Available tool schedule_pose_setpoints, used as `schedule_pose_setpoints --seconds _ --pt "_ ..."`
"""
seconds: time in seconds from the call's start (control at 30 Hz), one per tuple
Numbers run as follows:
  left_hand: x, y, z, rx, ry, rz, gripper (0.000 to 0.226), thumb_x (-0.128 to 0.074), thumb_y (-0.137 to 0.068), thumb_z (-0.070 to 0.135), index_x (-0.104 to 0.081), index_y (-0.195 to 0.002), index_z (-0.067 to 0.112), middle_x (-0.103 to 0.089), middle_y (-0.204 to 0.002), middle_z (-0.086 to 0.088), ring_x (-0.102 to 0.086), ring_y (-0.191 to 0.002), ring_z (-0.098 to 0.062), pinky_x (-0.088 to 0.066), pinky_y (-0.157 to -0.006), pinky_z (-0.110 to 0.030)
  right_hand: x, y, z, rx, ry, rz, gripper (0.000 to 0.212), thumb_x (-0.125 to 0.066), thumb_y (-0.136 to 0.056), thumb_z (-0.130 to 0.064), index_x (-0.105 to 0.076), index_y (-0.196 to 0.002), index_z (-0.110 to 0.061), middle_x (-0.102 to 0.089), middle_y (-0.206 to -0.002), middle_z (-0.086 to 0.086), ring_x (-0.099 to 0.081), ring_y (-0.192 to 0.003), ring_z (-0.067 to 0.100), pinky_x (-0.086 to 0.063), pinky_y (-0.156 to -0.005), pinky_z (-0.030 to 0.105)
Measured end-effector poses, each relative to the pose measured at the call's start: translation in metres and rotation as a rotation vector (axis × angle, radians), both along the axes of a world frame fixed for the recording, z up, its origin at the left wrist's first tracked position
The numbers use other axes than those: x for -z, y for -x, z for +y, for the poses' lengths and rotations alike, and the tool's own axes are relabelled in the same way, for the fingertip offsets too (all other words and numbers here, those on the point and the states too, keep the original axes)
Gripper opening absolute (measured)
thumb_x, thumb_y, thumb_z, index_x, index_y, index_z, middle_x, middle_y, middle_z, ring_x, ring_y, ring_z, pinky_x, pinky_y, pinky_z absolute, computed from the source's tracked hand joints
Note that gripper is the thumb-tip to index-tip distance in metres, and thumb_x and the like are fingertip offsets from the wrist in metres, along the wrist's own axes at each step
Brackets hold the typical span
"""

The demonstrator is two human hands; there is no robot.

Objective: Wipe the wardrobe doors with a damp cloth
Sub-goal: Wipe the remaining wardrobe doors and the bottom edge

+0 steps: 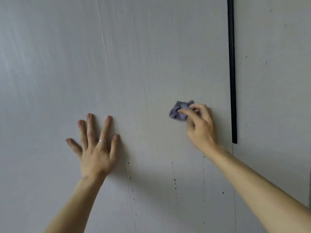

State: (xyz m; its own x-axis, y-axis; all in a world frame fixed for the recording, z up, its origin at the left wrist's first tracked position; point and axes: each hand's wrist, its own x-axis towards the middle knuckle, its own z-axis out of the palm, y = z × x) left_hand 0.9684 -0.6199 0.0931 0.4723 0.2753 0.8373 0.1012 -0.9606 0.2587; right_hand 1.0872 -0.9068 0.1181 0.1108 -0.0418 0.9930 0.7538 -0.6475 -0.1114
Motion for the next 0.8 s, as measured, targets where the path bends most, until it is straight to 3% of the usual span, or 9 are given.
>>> schedule_pose_setpoints --seconds 0.1,0.13,0.2,0.27,0.4,0.47,0.67,0.73,0.8 --pt "-0.003 0.003 -0.002 -0.005 -0.002 0.047 0.062 -0.02 -0.097 0.062 0.005 -0.153 0.054 0.034 -0.16 0.015 0.032 -0.147 -0.013 0.023 -0.114 -0.057 -0.044 -0.014 -0.027 0.018 -0.374 0.156 0.04 -0.051 -0.084 0.005 -0.07 -0.112 -0.016 -0.056 -0.118 0.012 -0.053 -0.109 0.032 -0.039 -0.088 0.024" --pt "-0.004 0.004 -0.002 -0.008 0.0 0.064 0.062 -0.018 -0.097 0.063 0.006 -0.153 0.054 0.035 -0.159 0.015 0.033 -0.147 -0.013 0.024 -0.114 -0.056 -0.049 -0.015 -0.029 0.017 -0.439 0.204 0.041 -0.05 -0.083 0.006 -0.069 -0.112 -0.016 -0.055 -0.119 0.012 -0.053 -0.11 0.033 -0.036 -0.086 0.021" --pt "-0.004 0.003 -0.001 -0.038 -0.012 0.094 0.063 -0.015 -0.096 0.064 0.007 -0.154 0.051 0.038 -0.158 0.014 0.035 -0.146 -0.014 0.027 -0.112 -0.054 -0.043 -0.012 -0.023 0.014 -0.48 0.221 0.04 -0.05 -0.08 0.008 -0.069 -0.106 -0.016 -0.056 -0.114 0.01 -0.055 -0.107 0.034 -0.04 -0.085 0.027" --pt "-0.005 0.003 -0.001 -0.065 -0.025 0.107 0.064 -0.012 -0.096 0.065 0.006 -0.155 0.048 0.04 -0.157 0.012 0.035 -0.146 -0.016 0.031 -0.109 -0.05 -0.019 0.0 -0.008 0.001 -0.351 0.153 0.037 -0.052 -0.076 0.007 -0.072 -0.098 -0.016 -0.058 -0.106 0.006 -0.057 -0.099 0.032 -0.049 -0.08 0.036" --pt "-0.008 0.006 -0.002 -0.066 -0.02 0.15 0.065 -0.009 -0.095 0.066 0.009 -0.154 0.048 0.042 -0.155 0.012 0.038 -0.145 -0.016 0.026 -0.111 -0.056 0.037 0.026 0.003 -0.046 0.236 0.068 0.037 -0.06 -0.076 0.004 -0.074 -0.099 -0.023 -0.059 -0.103 -0.005 -0.055 -0.094 0.021 -0.053 -0.068 0.032" --pt "-0.008 0.008 -0.002 -0.062 -0.018 0.165 0.065 -0.006 -0.093 0.067 0.012 -0.153 0.049 0.043 -0.154 0.012 0.039 -0.144 -0.016 0.022 -0.113 -0.059 0.026 0.02 -0.01 -0.035 0.285 0.067 0.041 -0.06 -0.074 0.006 -0.074 -0.099 -0.024 -0.059 -0.105 -0.005 -0.055 -0.093 0.021 -0.052 -0.069 0.03" --pt "-0.01 0.009 -0.003 -0.066 -0.016 0.193 0.066 -0.002 -0.092 0.069 0.015 -0.152 0.049 0.047 -0.151 0.012 0.042 -0.142 -0.015 0.02 -0.114 -0.061 -0.059 -0.007 -0.047 0.097 -0.386 0.308 0.04 -0.053 -0.079 0.009 -0.075 -0.094 -0.022 -0.061 -0.102 0.004 -0.053 -0.1 0.033 -0.041 -0.073 0.031" --pt "-0.011 0.009 -0.004 -0.067 -0.018 0.189 0.066 -0.001 -0.091 0.069 0.016 -0.151 0.049 0.048 -0.151 0.012 0.043 -0.141 -0.015 0.02 -0.114 -0.061 -0.051 -0.002 -0.037 0.137 -0.435 0.299 0.04 -0.055 -0.077 0.008 -0.076 -0.094 -0.022 -0.063 -0.098 0.005 -0.052 -0.097 0.035 -0.042 -0.074 0.034" --pt "-0.012 0.01 -0.002 -0.064 -0.029 0.195 0.064 -0.001 -0.092 0.069 0.02 -0.15 0.051 0.049 -0.15 0.012 0.044 -0.14 -0.015 0.019 -0.114 -0.061 -0.019 0.008 -0.017 0.145 -0.327 0.236 0.038 -0.057 -0.073 0.008 -0.076 -0.092 -0.02 -0.064 -0.094 0.005 -0.052 -0.091 0.034 -0.04 -0.071 0.033"
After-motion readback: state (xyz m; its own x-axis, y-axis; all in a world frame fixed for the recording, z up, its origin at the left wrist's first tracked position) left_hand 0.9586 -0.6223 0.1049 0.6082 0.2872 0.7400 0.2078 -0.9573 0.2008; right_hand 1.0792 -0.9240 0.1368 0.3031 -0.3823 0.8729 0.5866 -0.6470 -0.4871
